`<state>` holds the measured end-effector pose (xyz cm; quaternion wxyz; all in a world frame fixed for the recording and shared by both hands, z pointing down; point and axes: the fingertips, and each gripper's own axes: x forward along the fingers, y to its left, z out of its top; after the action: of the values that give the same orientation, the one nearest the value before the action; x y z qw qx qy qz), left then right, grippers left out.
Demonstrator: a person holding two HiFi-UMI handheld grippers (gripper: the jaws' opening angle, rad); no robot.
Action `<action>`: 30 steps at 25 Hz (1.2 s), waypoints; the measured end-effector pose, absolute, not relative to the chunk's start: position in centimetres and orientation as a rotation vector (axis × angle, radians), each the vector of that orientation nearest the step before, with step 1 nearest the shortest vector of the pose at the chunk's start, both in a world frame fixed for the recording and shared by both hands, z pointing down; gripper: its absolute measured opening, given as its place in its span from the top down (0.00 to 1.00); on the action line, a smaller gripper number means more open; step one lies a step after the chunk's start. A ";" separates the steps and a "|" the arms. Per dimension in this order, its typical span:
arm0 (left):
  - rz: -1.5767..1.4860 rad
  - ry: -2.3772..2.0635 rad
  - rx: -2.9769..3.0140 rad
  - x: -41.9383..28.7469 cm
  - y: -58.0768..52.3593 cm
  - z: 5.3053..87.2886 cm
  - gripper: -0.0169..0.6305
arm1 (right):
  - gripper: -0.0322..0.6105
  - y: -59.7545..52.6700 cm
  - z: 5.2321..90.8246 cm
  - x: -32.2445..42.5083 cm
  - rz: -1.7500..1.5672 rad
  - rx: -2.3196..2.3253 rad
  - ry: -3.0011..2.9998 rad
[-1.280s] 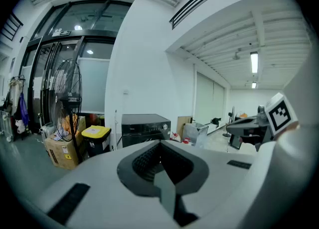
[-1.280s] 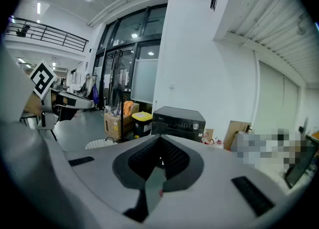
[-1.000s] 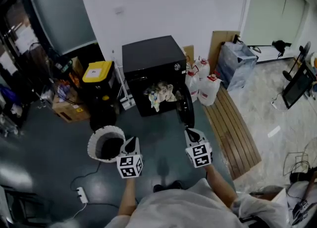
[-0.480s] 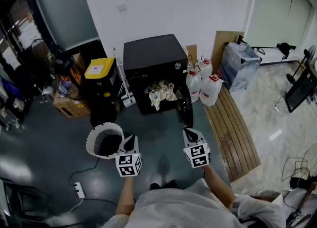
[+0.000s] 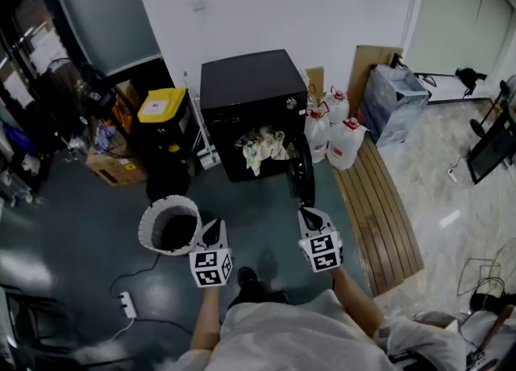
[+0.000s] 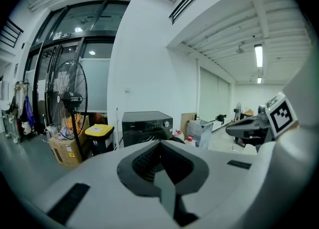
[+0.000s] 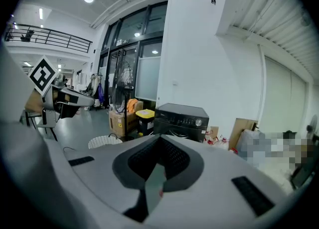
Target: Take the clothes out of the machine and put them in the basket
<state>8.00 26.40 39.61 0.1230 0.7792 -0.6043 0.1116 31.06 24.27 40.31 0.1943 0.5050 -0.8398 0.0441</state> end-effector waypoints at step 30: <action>0.312 -1.592 2.350 -1.3 -2.9 41.5 0.95 | 0.92 -2.3 41.3 20.1 0.132 1.458 -2.240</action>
<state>-1.34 -2.85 41.52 0.1428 0.8145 -0.5518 0.1082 20.15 -2.26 41.27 0.2309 0.5302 -0.8144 0.0481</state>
